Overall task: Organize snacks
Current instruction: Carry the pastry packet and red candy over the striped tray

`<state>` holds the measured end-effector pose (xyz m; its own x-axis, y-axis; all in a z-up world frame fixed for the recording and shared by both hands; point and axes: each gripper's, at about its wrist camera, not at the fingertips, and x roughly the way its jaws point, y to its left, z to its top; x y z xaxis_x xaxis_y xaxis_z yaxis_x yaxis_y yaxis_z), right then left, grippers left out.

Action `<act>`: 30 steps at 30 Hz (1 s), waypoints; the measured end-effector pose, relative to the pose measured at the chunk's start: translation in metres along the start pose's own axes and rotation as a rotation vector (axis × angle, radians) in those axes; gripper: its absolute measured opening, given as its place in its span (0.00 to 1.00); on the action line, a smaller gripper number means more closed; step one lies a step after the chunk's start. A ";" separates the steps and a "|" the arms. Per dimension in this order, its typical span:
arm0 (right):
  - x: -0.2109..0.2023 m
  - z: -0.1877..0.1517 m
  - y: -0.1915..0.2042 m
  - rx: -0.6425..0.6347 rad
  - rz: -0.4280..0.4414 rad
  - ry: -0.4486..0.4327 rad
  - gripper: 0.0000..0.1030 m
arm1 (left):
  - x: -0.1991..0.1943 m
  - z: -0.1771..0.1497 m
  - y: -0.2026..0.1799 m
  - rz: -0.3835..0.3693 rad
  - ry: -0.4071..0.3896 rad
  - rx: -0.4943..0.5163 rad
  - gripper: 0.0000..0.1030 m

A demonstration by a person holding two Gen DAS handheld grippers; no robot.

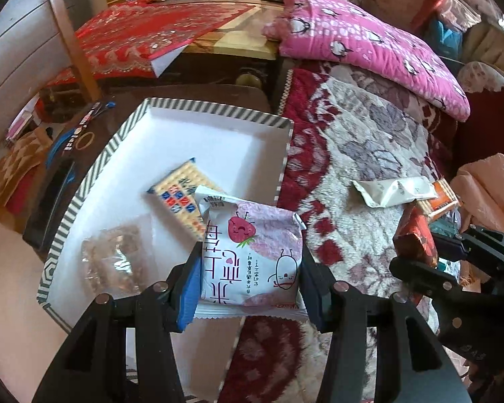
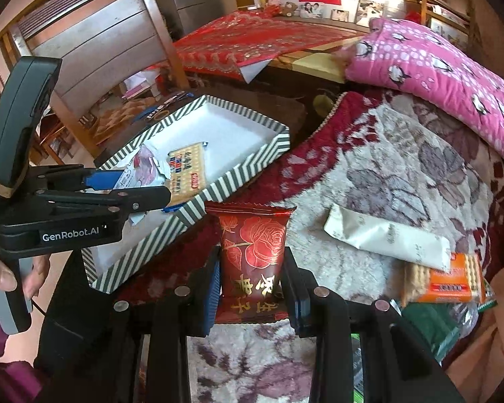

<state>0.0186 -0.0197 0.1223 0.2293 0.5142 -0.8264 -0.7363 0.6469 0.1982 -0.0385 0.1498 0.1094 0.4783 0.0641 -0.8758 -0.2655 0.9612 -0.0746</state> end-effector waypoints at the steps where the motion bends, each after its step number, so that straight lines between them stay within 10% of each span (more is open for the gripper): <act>1: 0.001 0.002 0.003 -0.006 0.003 0.001 0.35 | 0.000 0.000 0.003 0.003 0.000 -0.005 0.49; 30: 0.050 0.051 0.074 -0.151 0.084 0.056 0.35 | 0.003 -0.024 0.082 0.067 0.031 -0.146 0.49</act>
<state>0.0079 0.0825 0.1221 0.1301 0.5286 -0.8388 -0.8395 0.5088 0.1904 -0.0790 0.2223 0.0888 0.4298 0.1162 -0.8954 -0.4159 0.9057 -0.0821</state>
